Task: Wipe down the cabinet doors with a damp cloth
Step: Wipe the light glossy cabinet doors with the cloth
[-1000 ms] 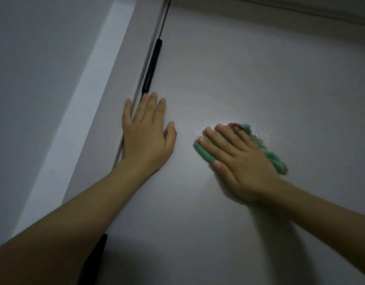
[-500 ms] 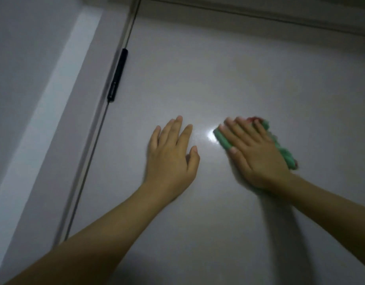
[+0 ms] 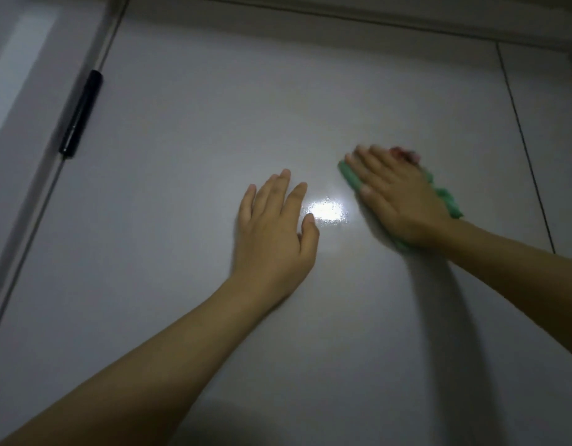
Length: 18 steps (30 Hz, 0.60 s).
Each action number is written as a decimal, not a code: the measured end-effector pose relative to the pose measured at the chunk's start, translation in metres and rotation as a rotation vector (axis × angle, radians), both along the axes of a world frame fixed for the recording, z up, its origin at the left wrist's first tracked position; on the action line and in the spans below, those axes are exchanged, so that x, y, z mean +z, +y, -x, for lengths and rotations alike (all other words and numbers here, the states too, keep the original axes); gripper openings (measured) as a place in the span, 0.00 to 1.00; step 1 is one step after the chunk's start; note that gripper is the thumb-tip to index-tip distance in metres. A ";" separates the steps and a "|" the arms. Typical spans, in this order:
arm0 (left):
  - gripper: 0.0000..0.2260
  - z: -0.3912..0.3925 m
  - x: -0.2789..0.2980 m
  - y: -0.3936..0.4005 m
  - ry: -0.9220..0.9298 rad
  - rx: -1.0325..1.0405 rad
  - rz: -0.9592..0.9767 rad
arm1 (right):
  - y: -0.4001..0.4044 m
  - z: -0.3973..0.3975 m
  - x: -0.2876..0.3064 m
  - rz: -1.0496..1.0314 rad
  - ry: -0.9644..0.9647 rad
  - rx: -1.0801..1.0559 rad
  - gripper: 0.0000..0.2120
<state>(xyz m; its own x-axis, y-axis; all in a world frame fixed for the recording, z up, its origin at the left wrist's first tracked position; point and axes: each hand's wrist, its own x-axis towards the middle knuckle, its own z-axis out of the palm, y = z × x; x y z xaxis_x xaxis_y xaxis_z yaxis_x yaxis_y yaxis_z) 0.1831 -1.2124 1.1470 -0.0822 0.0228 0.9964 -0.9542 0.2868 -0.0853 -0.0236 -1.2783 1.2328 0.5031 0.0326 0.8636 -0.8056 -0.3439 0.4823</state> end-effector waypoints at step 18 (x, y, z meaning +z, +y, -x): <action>0.30 0.126 0.006 -0.038 -0.038 0.030 -0.026 | -0.030 0.102 -0.017 -0.069 -0.537 -0.009 0.28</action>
